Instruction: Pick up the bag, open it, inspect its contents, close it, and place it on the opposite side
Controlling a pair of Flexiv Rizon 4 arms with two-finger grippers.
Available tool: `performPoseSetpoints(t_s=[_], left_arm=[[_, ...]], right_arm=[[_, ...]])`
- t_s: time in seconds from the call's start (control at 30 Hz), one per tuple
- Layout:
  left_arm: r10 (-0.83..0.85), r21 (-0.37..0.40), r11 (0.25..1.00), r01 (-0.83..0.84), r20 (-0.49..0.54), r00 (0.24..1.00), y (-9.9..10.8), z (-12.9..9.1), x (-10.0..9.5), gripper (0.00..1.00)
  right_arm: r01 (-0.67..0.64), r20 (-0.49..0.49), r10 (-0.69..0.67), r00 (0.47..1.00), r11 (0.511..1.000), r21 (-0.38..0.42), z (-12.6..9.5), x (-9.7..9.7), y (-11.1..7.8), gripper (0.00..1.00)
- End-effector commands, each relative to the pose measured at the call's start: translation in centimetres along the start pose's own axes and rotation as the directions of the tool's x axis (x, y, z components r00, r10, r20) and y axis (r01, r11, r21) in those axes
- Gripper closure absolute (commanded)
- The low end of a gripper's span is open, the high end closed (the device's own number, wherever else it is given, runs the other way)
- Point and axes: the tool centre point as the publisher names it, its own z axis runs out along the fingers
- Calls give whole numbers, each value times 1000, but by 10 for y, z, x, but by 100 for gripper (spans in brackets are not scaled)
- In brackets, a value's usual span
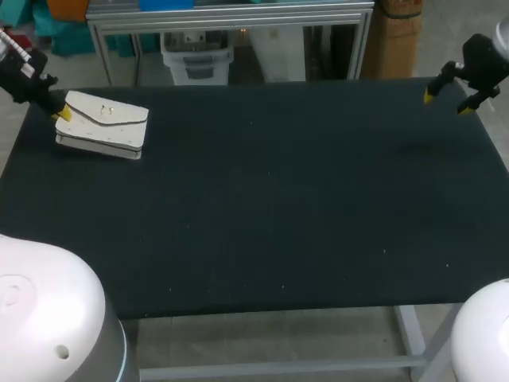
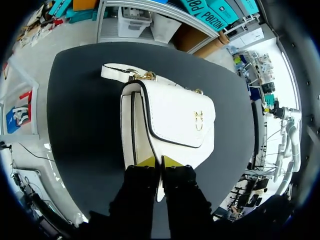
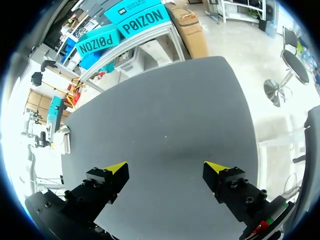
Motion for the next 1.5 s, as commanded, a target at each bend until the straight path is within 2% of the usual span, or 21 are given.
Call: performPoseSetpoints(t_s=[0.03,0.2,0.4,0.57,0.83,0.87,0.9,0.93,1.27,1.37,1.5], left_arm=[[-32,-49,998,31,-21,999,-3,19,-24,100],[-86,-38,996,86,-11,996,-8,18,-42,100],[-127,-4,992,127,6,992,-18,9,-57,100],[-141,5,990,141,14,990,-23,5,-65,100],[-155,0,988,155,27,988,-27,2,-71,100],[-156,-1,988,156,25,987,-25,1,-70,90],[-156,-1,988,156,25,987,-23,0,-69,7],[-156,-1,988,156,26,987,-22,0,-68,0],[-168,45,985,166,40,985,-5,-21,-57,0],[-185,52,982,182,61,981,1,-31,-45,0],[-196,34,981,193,122,973,13,-40,-17,0]], right_arm=[[1,4,-1,1000,1000,10,3,2,3,0],[3,10,-3,1000,1000,17,2,2,7,0],[1,62,-5,998,998,60,-6,2,17,0],[-11,115,-1,993,995,96,-15,-1,27,0],[-42,148,22,989,990,132,-15,-7,28,0],[-42,148,22,989,990,132,-15,-7,28,0],[-42,148,22,989,990,132,-15,-7,28,0],[-42,148,22,989,990,132,-15,-7,28,0],[-42,148,22,989,990,132,-15,-7,28,0],[-42,148,22,989,990,132,-15,-7,28,0],[-42,148,22,989,990,132,-15,-7,28,0]])
